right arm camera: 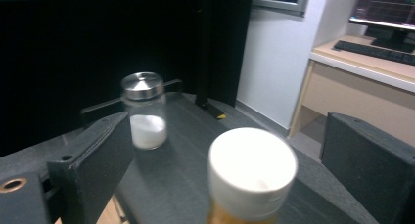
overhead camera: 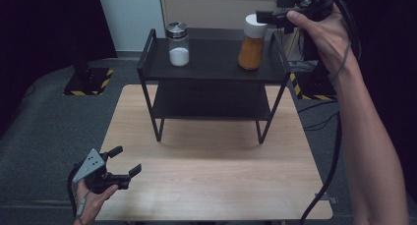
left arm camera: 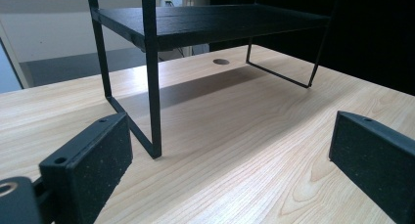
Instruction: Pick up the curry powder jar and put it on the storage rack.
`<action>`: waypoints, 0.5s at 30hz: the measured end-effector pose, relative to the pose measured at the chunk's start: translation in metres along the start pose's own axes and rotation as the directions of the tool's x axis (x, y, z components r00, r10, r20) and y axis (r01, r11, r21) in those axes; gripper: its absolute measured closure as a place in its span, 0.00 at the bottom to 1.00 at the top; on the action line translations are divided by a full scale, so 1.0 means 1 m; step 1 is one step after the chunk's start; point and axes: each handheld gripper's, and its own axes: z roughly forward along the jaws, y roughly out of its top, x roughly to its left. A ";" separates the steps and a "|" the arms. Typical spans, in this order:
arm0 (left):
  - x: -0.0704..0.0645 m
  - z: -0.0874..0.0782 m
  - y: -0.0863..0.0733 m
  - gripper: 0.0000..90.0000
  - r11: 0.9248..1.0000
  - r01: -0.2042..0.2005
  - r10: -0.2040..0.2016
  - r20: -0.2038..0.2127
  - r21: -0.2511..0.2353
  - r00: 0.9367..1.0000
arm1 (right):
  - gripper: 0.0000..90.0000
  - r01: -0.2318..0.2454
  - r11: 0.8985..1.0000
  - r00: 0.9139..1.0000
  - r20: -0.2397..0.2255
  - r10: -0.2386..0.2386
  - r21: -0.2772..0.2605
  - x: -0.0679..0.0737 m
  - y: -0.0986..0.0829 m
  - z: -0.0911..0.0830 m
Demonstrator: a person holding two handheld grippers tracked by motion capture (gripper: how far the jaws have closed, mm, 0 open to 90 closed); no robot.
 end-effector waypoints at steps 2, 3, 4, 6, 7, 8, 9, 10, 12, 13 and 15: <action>0.000 0.000 0.000 0.01 1.000 -0.001 0.001 0.001 0.002 1.000 | 0.07 0.008 1.000 1.000 -0.017 -0.008 -0.012 0.004 -0.005 -0.004; 0.000 0.000 0.000 0.01 1.000 -0.002 0.002 0.001 0.002 1.000 | 0.07 0.014 1.000 1.000 -0.024 -0.015 -0.013 0.006 -0.007 -0.007; 0.000 0.001 0.001 0.01 1.000 -0.003 0.003 0.001 0.003 1.000 | 0.07 0.023 1.000 0.999 -0.030 -0.023 -0.013 0.009 -0.009 -0.009; 0.000 0.001 0.001 0.01 1.000 -0.004 0.004 0.003 0.003 1.000 | 0.07 0.034 0.999 0.998 -0.048 -0.035 -0.016 0.013 -0.013 -0.013; 0.000 0.002 0.001 0.01 1.000 -0.006 0.006 0.005 0.004 1.000 | 0.07 0.038 0.999 0.998 -0.057 -0.039 -0.018 0.016 -0.015 -0.015; 0.000 0.002 0.001 0.01 1.000 -0.007 0.006 0.006 0.004 1.000 | 0.07 0.046 0.999 0.997 -0.061 -0.047 -0.021 0.019 -0.018 -0.018; 0.000 0.003 0.001 0.01 1.000 -0.006 0.006 0.007 0.004 1.000 | 0.07 0.051 0.998 0.996 -0.066 -0.052 -0.024 0.022 -0.020 -0.020; 0.000 0.003 0.001 0.01 1.000 -0.006 0.006 0.008 0.006 1.000 | 0.07 0.056 0.998 0.996 -0.074 -0.058 -0.026 0.024 -0.023 -0.022; 0.001 0.004 0.002 0.01 1.000 -0.007 0.007 0.012 0.005 1.000 | 0.08 0.067 0.997 0.994 -0.089 -0.069 -0.029 0.030 -0.029 -0.026; 0.001 0.004 0.002 0.01 1.000 -0.008 0.008 0.013 0.005 1.000 | 0.08 0.070 0.997 0.993 -0.097 -0.072 -0.032 0.033 -0.033 -0.028; 0.001 0.006 0.002 0.01 1.000 -0.009 0.009 0.017 0.004 1.000 | 0.08 0.071 0.997 0.990 -0.117 -0.075 -0.038 0.037 -0.040 -0.031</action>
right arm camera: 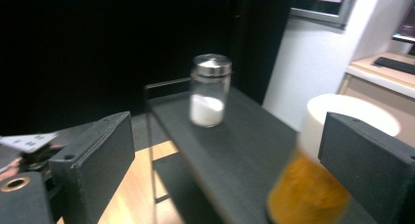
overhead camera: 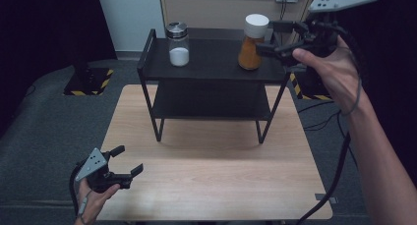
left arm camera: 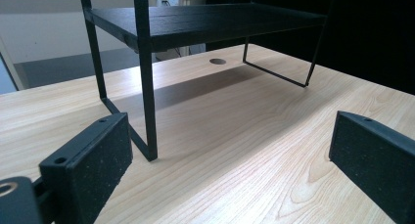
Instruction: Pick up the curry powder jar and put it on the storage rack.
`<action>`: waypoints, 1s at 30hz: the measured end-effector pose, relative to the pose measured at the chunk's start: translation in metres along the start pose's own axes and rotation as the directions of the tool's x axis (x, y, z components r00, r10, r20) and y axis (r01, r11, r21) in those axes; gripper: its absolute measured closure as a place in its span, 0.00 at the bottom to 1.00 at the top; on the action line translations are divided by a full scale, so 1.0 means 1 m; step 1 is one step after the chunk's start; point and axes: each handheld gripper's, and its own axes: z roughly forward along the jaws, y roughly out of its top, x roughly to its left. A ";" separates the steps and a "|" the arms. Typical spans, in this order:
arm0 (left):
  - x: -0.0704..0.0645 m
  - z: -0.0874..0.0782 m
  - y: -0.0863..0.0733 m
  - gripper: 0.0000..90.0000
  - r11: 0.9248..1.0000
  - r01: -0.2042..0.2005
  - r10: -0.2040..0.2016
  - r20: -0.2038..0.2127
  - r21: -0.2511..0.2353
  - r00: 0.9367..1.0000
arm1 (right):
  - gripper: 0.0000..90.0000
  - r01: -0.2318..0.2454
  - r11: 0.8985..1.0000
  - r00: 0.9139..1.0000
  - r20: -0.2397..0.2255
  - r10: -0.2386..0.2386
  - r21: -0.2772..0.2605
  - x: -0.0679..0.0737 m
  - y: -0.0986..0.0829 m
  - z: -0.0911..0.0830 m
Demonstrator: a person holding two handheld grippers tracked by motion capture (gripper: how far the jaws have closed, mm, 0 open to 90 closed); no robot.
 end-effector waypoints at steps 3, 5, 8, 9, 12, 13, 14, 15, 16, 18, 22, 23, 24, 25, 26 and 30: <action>0.001 0.003 0.001 0.01 1.000 -0.004 0.004 0.009 0.000 1.000 | 0.08 0.020 1.000 1.000 -0.013 -0.020 0.008 0.011 -0.009 -0.003; 0.002 0.005 0.001 0.01 1.000 -0.005 0.005 0.014 0.000 1.000 | 0.08 0.024 1.000 0.999 -0.026 -0.024 0.004 0.017 -0.017 -0.005; 0.003 0.008 0.002 0.01 1.000 -0.007 0.007 0.022 0.001 1.000 | 0.08 0.033 0.999 0.999 -0.037 -0.033 -0.003 0.027 -0.030 -0.008; 0.003 0.008 0.003 0.01 1.000 -0.008 0.008 0.024 0.000 1.000 | 0.08 0.035 0.999 0.998 -0.043 -0.035 -0.007 0.030 -0.034 -0.008; 0.004 0.010 0.003 0.01 1.000 -0.010 0.010 0.030 -0.001 0.999 | 0.07 0.039 0.999 0.998 -0.049 -0.039 -0.008 0.038 -0.044 -0.011; 0.004 0.011 0.003 0.01 1.000 -0.011 0.011 0.032 -0.001 0.999 | 0.07 0.037 0.999 0.998 -0.053 -0.038 -0.008 0.040 -0.048 -0.012; 0.004 0.011 0.003 0.01 1.000 -0.011 0.011 0.034 -0.001 0.999 | 0.07 0.039 0.999 0.998 -0.057 -0.039 -0.007 0.041 -0.051 -0.013; 0.004 0.012 0.003 0.01 1.000 -0.011 0.011 0.034 -0.001 0.999 | 0.07 0.040 0.999 0.998 -0.058 -0.041 -0.005 0.043 -0.055 -0.013; 0.004 0.012 0.003 0.01 1.000 -0.010 0.010 0.035 -0.002 0.999 | 0.07 0.038 0.999 0.998 -0.057 -0.038 -0.005 0.045 -0.058 -0.014; 0.005 0.013 0.004 0.01 1.000 -0.011 0.011 0.038 -0.002 0.999 | 0.07 0.040 0.999 0.998 -0.052 -0.040 -0.004 0.049 -0.065 -0.015; 0.005 0.013 0.004 0.01 1.000 -0.012 0.012 0.039 -0.001 0.999 | 0.07 0.051 0.998 0.998 -0.040 -0.050 0.021 0.056 -0.077 -0.017; 0.005 0.013 0.004 0.01 1.000 -0.012 0.012 0.039 0.000 0.999 | 0.07 0.058 0.998 0.998 -0.033 -0.057 0.033 0.058 -0.080 -0.017; 0.005 0.014 0.004 0.01 1.000 -0.013 0.013 0.039 -0.001 0.999 | 0.07 0.062 0.997 0.998 -0.030 -0.060 0.045 0.060 -0.083 -0.017; 0.005 0.014 0.004 0.01 1.000 -0.012 0.012 0.039 -0.001 0.999 | 0.07 0.062 0.997 0.998 -0.031 -0.061 0.052 0.061 -0.087 -0.017; 0.005 0.014 0.004 0.01 1.000 -0.012 0.012 0.039 0.001 0.999 | 0.07 0.058 0.997 0.998 -0.035 -0.056 0.059 0.061 -0.091 -0.017; 0.004 0.014 0.004 0.01 1.000 -0.012 0.012 0.037 0.002 0.999 | 0.07 0.044 0.995 0.999 -0.026 -0.041 0.086 0.062 -0.112 -0.017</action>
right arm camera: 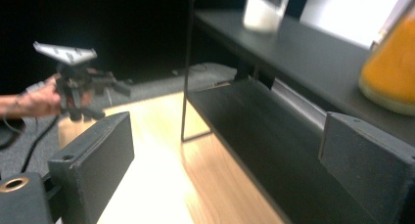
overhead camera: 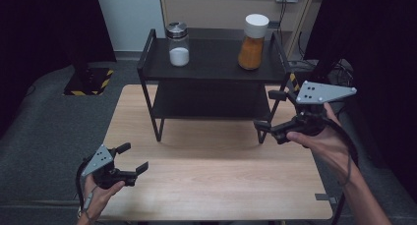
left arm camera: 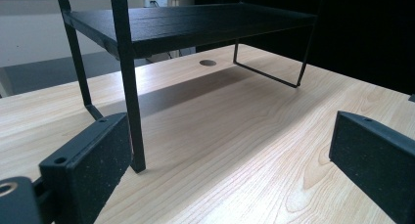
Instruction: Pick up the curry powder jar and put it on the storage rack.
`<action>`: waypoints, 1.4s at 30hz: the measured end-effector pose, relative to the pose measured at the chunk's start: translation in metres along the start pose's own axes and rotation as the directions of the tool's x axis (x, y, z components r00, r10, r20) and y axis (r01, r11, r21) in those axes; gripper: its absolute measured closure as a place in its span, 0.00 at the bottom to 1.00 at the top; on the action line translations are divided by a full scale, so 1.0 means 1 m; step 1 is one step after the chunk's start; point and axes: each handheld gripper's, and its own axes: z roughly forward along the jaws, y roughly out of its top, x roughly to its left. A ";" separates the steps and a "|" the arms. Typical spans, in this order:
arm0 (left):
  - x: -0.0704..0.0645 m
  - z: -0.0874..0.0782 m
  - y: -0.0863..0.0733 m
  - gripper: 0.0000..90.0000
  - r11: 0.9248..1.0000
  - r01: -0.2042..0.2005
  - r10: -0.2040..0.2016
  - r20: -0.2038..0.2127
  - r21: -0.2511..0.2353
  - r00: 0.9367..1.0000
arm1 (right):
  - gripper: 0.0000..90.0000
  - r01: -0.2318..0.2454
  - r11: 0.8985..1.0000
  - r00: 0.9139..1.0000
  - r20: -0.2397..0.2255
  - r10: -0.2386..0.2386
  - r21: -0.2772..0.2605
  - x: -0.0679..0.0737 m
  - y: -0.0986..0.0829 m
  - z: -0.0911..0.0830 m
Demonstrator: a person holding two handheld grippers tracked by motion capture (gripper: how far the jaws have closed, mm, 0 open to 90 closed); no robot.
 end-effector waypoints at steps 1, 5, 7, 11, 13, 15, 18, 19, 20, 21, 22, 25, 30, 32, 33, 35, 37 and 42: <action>0.000 0.000 0.000 0.01 1.000 0.002 -0.002 0.000 0.000 1.000 | 0.07 -0.003 1.000 1.000 0.001 0.003 0.008 0.000 -0.005 0.001; 0.000 0.000 0.000 0.01 1.000 0.002 -0.002 -0.002 0.001 1.000 | 0.07 -0.025 1.000 1.000 0.004 0.025 0.016 0.002 -0.030 0.002; 0.000 0.000 0.000 0.01 1.000 0.002 -0.002 -0.002 0.002 1.000 | 0.07 -0.039 0.999 0.999 0.004 0.039 0.026 0.003 -0.041 0.003; -0.001 0.000 0.000 0.01 1.000 0.000 0.000 -0.002 0.001 1.000 | 0.07 -0.047 0.998 0.999 0.017 0.046 0.031 0.009 -0.065 0.006; 0.000 0.000 0.000 0.01 1.000 0.002 -0.002 -0.002 0.002 1.000 | 0.07 -0.053 0.998 0.998 0.020 0.052 0.040 0.012 -0.075 0.009; 0.000 0.000 0.000 0.01 1.000 0.001 -0.001 -0.002 0.002 1.000 | 0.07 -0.061 0.997 0.998 0.023 0.060 0.051 0.014 -0.086 0.012; 0.000 0.000 0.000 0.01 1.000 -0.003 0.003 -0.001 0.002 1.000 | 0.07 -0.072 0.995 0.997 0.028 0.070 0.069 0.016 -0.100 0.016; 0.000 0.000 0.000 0.01 1.000 -0.003 0.003 -0.001 0.003 1.000 | 0.07 -0.080 0.994 0.997 0.030 0.078 0.076 0.017 -0.104 0.018; 0.000 0.000 0.000 0.01 1.000 -0.002 0.002 -0.001 0.003 1.000 | 0.07 -0.083 0.993 0.996 0.032 0.081 0.083 0.019 -0.109 0.019; 0.000 0.001 0.000 0.01 1.000 -0.002 0.002 -0.001 0.002 1.000 | 0.07 -0.088 0.992 0.996 0.034 0.086 0.092 0.020 -0.113 0.020; 0.000 0.001 0.000 0.01 1.000 -0.002 0.002 -0.001 0.003 1.000 | 0.07 -0.094 0.991 0.995 0.041 0.090 0.099 0.021 -0.118 0.021; 0.000 0.001 0.000 0.01 1.000 -0.004 0.004 0.001 0.004 1.000 | 0.07 -0.120 0.987 0.992 0.057 0.114 0.108 0.026 -0.133 0.024; 0.000 0.001 0.000 0.01 1.000 -0.005 0.005 0.000 0.002 1.000 | 0.07 -0.164 0.978 0.985 0.074 0.155 0.128 0.030 -0.157 0.027; 0.000 0.001 0.000 0.01 1.000 -0.005 0.005 0.001 0.000 1.000 | 0.07 -0.175 0.975 0.983 0.083 0.165 0.136 0.033 -0.165 0.028; 0.001 0.001 0.000 0.01 1.000 -0.006 0.006 0.005 -0.001 1.000 | 0.07 -0.181 0.974 0.981 0.088 0.170 0.137 0.035 -0.169 0.029; 0.001 0.002 0.000 0.01 1.000 -0.011 0.011 0.011 -0.002 1.000 | 0.07 -0.184 0.972 0.980 0.107 0.170 0.146 0.040 -0.176 0.030; 0.001 0.003 0.001 0.01 1.000 -0.014 0.014 0.015 0.002 1.000 | 0.07 -0.185 0.971 0.978 0.126 0.167 0.150 0.045 -0.182 0.031; 0.001 0.004 0.001 0.01 1.000 -0.020 0.020 0.019 0.004 1.000 | 0.06 -0.200 0.968 0.972 0.153 0.177 0.153 0.049 -0.188 0.031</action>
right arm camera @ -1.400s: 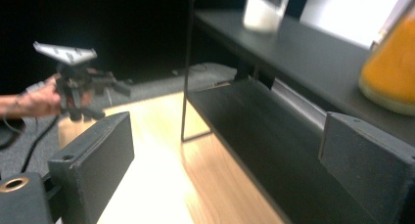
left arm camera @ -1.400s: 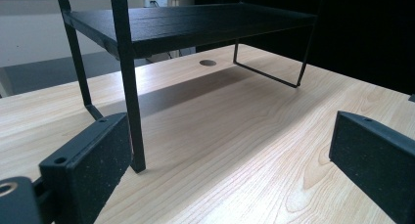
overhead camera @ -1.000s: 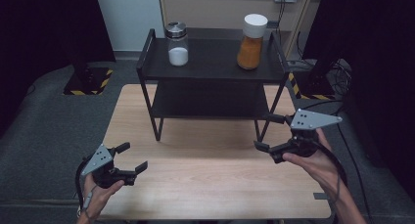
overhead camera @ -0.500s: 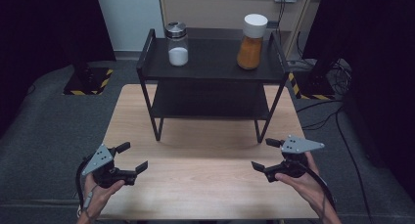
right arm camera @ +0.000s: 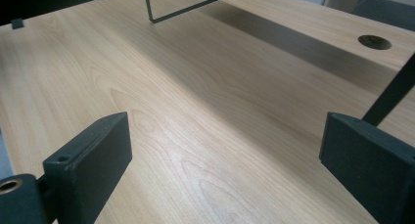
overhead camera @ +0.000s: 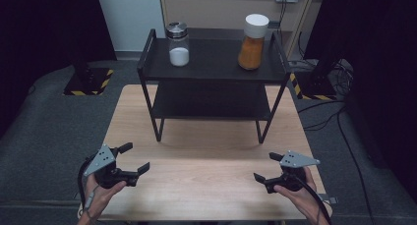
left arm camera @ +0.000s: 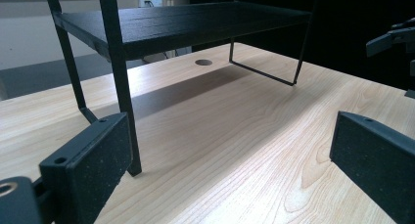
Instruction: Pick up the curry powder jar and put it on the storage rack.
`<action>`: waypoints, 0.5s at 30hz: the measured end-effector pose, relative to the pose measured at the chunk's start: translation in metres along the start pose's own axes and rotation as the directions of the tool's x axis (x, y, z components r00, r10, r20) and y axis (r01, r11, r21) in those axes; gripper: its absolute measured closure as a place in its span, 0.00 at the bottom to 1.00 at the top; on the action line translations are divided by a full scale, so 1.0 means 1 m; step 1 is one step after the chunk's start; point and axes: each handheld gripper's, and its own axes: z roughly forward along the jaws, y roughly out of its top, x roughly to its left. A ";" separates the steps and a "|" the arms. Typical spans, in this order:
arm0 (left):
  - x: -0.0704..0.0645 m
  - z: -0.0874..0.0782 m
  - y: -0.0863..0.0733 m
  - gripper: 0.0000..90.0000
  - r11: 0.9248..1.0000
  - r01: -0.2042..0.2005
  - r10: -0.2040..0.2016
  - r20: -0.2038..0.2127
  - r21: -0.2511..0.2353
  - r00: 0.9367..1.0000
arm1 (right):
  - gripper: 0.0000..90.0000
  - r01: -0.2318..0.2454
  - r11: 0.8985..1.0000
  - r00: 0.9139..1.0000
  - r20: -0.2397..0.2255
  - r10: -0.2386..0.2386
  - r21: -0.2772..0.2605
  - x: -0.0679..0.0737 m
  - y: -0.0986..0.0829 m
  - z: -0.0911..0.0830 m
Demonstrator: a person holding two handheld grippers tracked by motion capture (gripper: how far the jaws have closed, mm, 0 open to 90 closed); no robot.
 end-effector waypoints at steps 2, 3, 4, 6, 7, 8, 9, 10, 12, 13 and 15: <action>0.000 0.000 0.000 0.01 1.000 0.000 0.000 -0.001 -0.002 1.000 | 0.06 -0.005 1.000 1.000 0.005 0.005 -0.007 0.000 -0.001 -0.002; 0.000 0.000 0.000 0.01 1.000 0.000 0.000 -0.002 -0.002 1.000 | 0.06 -0.004 1.000 1.000 0.011 0.004 -0.010 0.001 -0.001 -0.003; 0.000 0.000 0.000 0.01 1.000 0.000 0.000 -0.003 -0.002 1.000 | 0.06 -0.003 1.000 1.000 0.019 0.003 -0.014 0.002 -0.002 -0.004; 0.000 -0.001 0.000 0.01 1.000 0.001 -0.001 -0.006 -0.004 1.000 | 0.05 -0.011 1.000 1.000 0.026 0.011 -0.020 0.002 -0.004 -0.007; 0.000 -0.001 0.000 0.01 1.000 0.001 -0.001 -0.008 -0.004 1.000 | 0.05 -0.014 1.000 0.999 0.035 0.015 -0.025 0.003 -0.005 -0.009; 0.000 -0.001 0.000 0.01 1.000 0.002 -0.002 -0.010 -0.006 1.000 | 0.05 -0.017 0.999 0.999 0.044 0.018 -0.031 0.004 -0.007 -0.011; 0.000 -0.002 0.000 0.01 1.000 0.003 -0.003 -0.011 -0.007 1.000 | 0.05 -0.024 0.999 0.998 0.049 0.026 -0.031 0.004 -0.007 -0.013; 0.000 -0.002 0.000 0.01 1.000 0.004 -0.004 -0.011 -0.009 1.000 | 0.05 -0.028 0.999 0.998 0.057 0.030 -0.032 0.004 -0.009 -0.015; 0.000 -0.002 -0.001 0.01 1.000 0.008 -0.009 -0.015 -0.016 1.000 | 0.05 -0.041 0.998 0.997 0.068 0.043 -0.039 0.003 -0.012 -0.019; 0.000 -0.003 -0.001 0.01 1.000 0.007 -0.007 -0.017 -0.016 1.000 | 0.05 -0.045 0.998 0.996 0.074 0.048 -0.040 0.003 -0.014 -0.022; 0.000 -0.004 -0.001 0.01 1.000 0.008 -0.008 -0.021 -0.018 1.000 | 0.05 -0.049 0.998 0.995 0.090 0.053 -0.046 0.003 -0.017 -0.026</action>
